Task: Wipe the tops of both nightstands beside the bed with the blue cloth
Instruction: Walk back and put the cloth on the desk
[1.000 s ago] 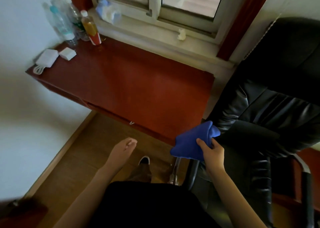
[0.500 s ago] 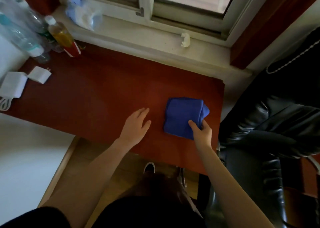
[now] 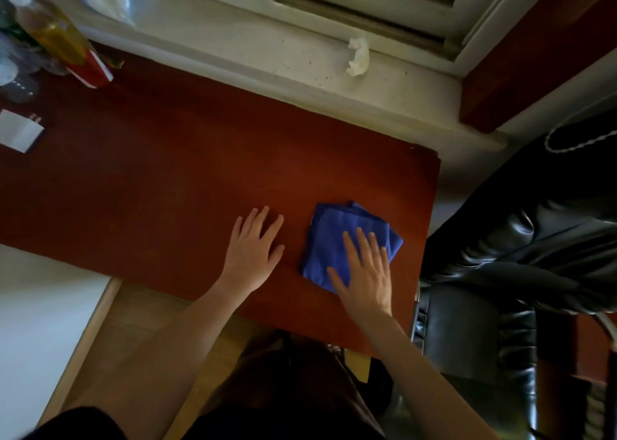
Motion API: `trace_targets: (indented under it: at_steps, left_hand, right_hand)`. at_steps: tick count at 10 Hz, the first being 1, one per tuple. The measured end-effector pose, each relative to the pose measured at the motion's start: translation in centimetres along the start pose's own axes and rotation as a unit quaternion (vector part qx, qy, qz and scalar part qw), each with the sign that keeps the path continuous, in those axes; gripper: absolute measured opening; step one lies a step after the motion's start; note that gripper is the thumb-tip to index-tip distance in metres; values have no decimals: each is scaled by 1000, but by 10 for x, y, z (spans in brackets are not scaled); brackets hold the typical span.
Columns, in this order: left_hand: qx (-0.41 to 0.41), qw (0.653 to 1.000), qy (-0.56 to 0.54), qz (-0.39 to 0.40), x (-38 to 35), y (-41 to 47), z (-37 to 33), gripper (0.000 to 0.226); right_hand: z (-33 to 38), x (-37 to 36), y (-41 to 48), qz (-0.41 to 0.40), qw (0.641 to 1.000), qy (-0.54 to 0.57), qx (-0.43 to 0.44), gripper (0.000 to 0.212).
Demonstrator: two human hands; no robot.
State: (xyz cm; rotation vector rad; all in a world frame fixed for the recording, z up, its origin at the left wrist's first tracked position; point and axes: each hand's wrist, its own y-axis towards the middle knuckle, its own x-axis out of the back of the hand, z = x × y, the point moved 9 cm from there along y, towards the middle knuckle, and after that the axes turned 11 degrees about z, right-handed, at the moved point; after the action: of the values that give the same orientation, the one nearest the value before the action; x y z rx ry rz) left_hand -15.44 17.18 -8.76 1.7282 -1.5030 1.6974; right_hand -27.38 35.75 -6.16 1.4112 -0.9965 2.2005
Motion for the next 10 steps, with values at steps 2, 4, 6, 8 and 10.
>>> trace_targets:
  at_steps: [2,4,6,8,10]
  left_hand:
    - [10,999,15,-39,7,32,-4,59]
    - [13,998,18,-61,12,50,-6,57]
    - [15,997,14,-81,9,50,-6,57]
    - [22,997,17,-75,9,52,-6,58]
    - [24,998,17,-47,16,49,-7,58]
  right_hand:
    - [-11,-16,49,27,999,-44,2,74]
    - [-22,12,107,11,997,-63,39,73]
    - [-30,34,152,-7,997,-66,46,73]
    - [-36,55,186,-25,998,-55,36,73]
    - [-30,67,189,18,998,-41,40,71]
